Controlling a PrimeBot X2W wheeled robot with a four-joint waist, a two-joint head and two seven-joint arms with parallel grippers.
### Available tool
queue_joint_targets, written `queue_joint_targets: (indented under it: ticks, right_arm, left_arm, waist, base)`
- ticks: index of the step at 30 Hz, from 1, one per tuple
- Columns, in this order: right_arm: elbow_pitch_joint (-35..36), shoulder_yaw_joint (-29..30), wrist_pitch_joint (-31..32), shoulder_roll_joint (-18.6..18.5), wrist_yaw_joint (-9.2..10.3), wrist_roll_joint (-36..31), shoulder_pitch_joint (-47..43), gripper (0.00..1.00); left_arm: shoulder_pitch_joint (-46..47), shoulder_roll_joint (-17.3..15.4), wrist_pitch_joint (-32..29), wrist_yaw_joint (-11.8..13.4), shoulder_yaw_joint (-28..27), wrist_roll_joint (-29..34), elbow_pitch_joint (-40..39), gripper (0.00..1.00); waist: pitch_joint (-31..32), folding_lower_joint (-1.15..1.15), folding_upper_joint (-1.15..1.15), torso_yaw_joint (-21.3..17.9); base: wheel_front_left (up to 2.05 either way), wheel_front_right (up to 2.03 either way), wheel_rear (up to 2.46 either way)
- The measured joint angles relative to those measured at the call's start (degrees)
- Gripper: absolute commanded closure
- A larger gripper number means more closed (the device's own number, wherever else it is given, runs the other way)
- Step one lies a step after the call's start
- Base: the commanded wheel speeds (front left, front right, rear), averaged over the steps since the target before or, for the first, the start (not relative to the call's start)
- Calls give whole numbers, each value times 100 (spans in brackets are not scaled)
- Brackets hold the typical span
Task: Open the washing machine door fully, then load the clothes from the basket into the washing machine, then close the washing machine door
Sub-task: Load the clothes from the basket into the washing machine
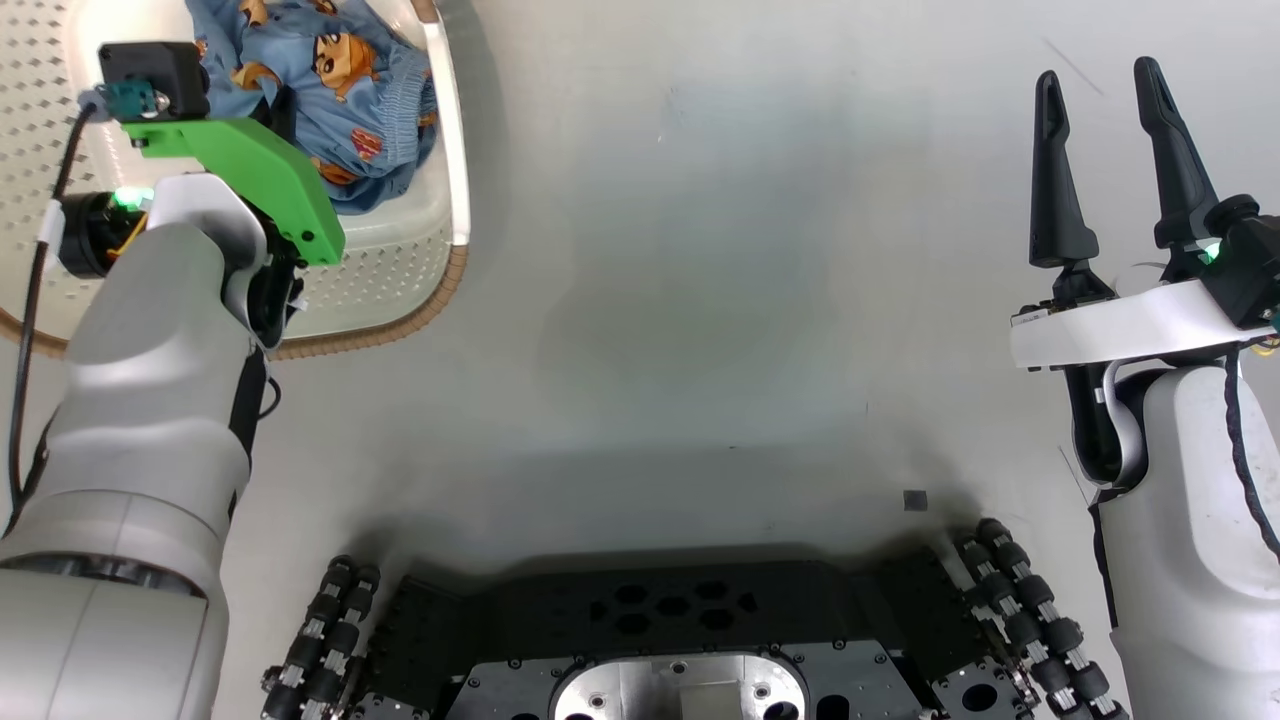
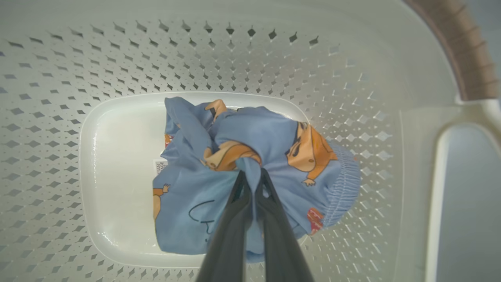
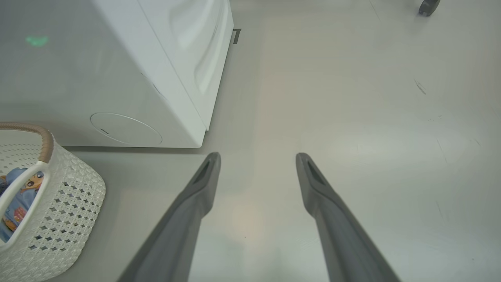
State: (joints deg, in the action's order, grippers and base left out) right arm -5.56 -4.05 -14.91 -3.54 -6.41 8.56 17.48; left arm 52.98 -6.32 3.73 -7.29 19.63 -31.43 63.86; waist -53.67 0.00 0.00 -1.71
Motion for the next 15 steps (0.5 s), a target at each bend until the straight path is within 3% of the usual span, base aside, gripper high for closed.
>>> queue_joint_targets:
  ticks: [15]
  right_arm:
    - [-374, 10, 0, -27, -5, 0, 1, 0]
  left_arm:
    - [-671, 124, 639, 0, 189, -347, -167, 100]
  waist:
    - [839, 0, 0, 240]
  base:
    - [0, 0, 0]
